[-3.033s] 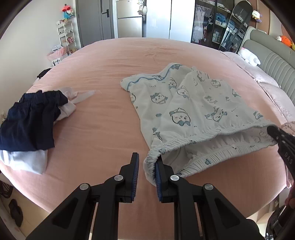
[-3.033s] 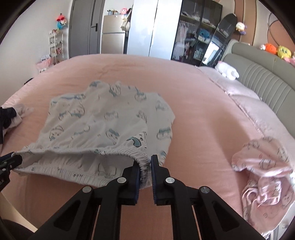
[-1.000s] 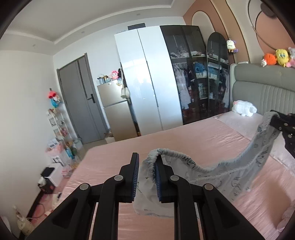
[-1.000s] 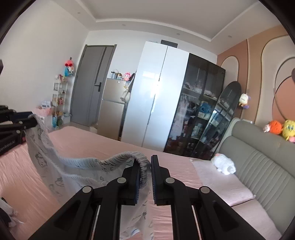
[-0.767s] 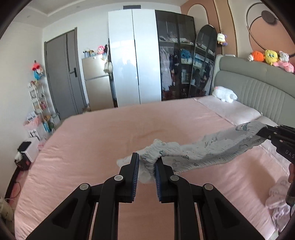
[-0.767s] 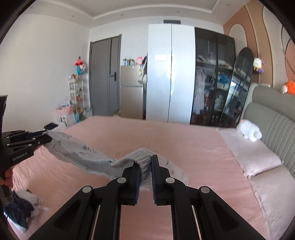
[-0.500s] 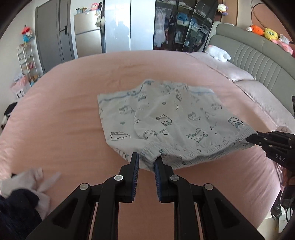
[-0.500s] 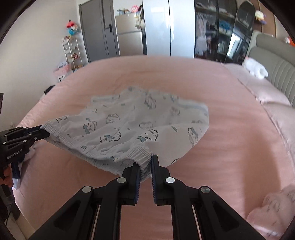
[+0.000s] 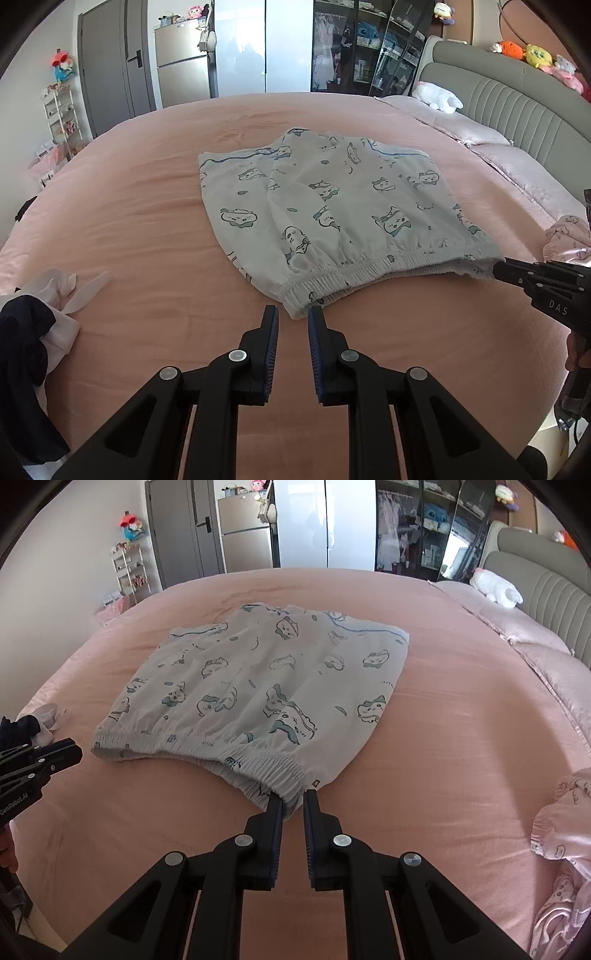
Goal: Fold clothes
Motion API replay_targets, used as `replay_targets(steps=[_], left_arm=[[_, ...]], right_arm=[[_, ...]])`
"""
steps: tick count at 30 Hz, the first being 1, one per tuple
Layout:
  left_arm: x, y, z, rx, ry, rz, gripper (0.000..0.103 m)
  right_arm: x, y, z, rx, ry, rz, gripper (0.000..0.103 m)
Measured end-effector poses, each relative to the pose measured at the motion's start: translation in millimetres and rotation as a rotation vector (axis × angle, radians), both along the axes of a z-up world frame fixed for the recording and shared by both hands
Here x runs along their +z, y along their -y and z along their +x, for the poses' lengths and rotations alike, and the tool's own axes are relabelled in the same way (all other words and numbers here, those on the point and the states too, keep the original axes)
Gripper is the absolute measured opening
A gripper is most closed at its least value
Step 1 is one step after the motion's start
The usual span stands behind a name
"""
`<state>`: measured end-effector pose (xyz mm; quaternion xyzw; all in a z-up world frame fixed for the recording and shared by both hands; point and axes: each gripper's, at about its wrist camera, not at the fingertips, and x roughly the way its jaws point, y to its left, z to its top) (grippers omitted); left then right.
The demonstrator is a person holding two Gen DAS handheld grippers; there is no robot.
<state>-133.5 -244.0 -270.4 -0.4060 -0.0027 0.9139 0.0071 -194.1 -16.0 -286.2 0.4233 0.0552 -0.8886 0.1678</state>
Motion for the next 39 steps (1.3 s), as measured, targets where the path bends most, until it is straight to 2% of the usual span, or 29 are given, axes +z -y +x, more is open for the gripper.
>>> replay_targets(steps=[7,8,9,11,12,18,26,31,34,38,39], left_arm=[[-7.6,1.8,-5.6,0.036,0.033,0.039,0.016],[-8.7,-0.7,-6.3,0.035,0.034,0.029,0.016],[-9.9,-3.3,-7.0,0.035,0.035,0.019,0.017],[-12.3,-8.5,-8.3,0.034,0.038,-0.002,0.017],[-14.8,-9.0,-10.7,0.039,0.043,-0.001,0.017],[-33.5,0.4,-28.9,0.111,0.08,0.042,0.017],[-37.4,-0.6,-42.7,0.139,0.088,0.043,0.017],[-41.5,1.2,-46.6,0.168,0.075,0.046,0.029],[-43.2,4.3,-44.5,0.181,0.057,0.058,0.03],[-41.0,8.7,-40.6,0.194,0.036,0.084,0.03],[-40.7,9.9,-40.2,0.199,0.035,0.091,0.03]], right_arm=[[-8.5,-2.6,1.3,-0.025,-0.006,-0.004,0.011],[-9.1,-2.0,1.3,-0.034,-0.009,0.001,0.018],[-9.8,-1.7,1.3,-0.043,-0.012,0.004,0.029],[-11.6,-2.2,1.6,-0.071,-0.016,0.008,0.043],[-12.7,-3.0,1.3,-0.088,-0.019,0.01,0.044],[-22.2,-5.6,-4.9,-0.142,-0.007,0.008,0.047],[-28.9,-1.0,-14.4,-0.161,0.004,0.034,0.048],[-31.3,-4.3,-16.7,-0.172,0.01,0.017,0.05],[-32.1,-11.5,-17.3,-0.184,0.019,-0.025,0.05],[-30.9,-15.9,-16.2,-0.196,0.011,-0.053,0.048],[-29.9,-16.3,-15.4,-0.198,0.004,-0.056,0.042]])
